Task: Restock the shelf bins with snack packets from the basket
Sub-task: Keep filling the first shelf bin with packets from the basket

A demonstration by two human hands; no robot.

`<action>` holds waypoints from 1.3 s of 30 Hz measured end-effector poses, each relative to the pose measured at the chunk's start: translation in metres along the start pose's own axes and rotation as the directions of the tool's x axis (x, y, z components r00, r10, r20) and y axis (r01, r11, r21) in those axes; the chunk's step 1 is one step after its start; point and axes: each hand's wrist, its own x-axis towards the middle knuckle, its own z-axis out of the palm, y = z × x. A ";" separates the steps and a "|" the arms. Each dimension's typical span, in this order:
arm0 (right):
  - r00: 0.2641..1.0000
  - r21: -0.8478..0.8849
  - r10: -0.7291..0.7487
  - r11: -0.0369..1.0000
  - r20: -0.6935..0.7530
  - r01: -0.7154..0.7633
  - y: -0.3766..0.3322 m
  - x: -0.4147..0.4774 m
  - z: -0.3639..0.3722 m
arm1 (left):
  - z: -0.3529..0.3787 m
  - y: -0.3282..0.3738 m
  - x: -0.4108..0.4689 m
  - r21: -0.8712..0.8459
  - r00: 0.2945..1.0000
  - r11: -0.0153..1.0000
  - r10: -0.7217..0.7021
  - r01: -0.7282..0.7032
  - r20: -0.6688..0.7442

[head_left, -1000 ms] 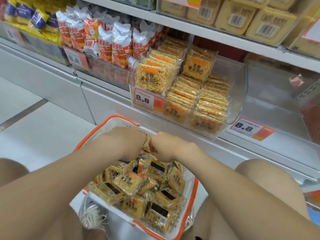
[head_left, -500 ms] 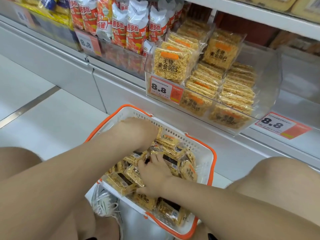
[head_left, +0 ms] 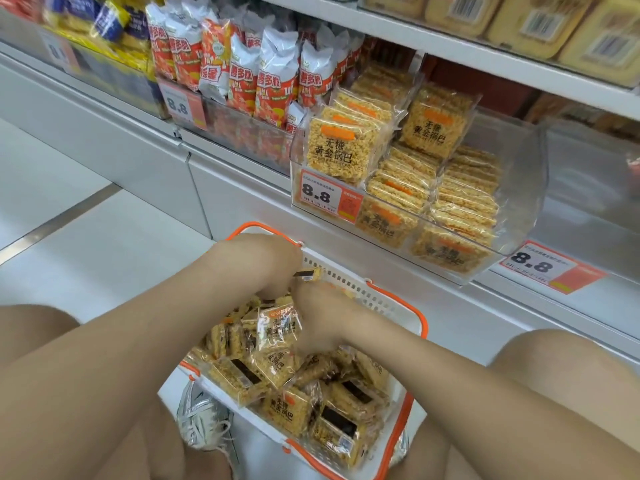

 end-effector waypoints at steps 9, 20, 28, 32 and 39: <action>0.937 0.201 0.033 0.979 -0.348 0.040 0.018 -0.065 -0.091 | -0.005 -0.022 -0.008 -0.478 0.940 0.860 0.003 -0.175 -0.340; 0.718 0.565 0.147 0.730 -0.680 0.385 0.051 -0.081 -0.122 | -0.036 -0.004 -0.012 -0.484 0.335 0.652 -0.349 -0.584 -0.875; 0.640 0.531 0.221 0.775 -0.736 0.344 0.062 -0.082 -0.129 | -0.044 0.008 -0.002 -0.447 0.304 0.685 -0.328 -0.576 -0.894; 0.545 0.528 0.331 0.811 -0.771 0.253 0.083 -0.086 -0.145 | -0.050 0.015 0.007 -0.422 0.337 0.784 -0.287 -0.456 -0.897; 0.301 0.649 0.599 0.754 -0.742 0.099 0.133 -0.065 -0.159 | -0.050 0.028 0.027 -0.271 0.428 0.938 -0.158 -0.216 -0.890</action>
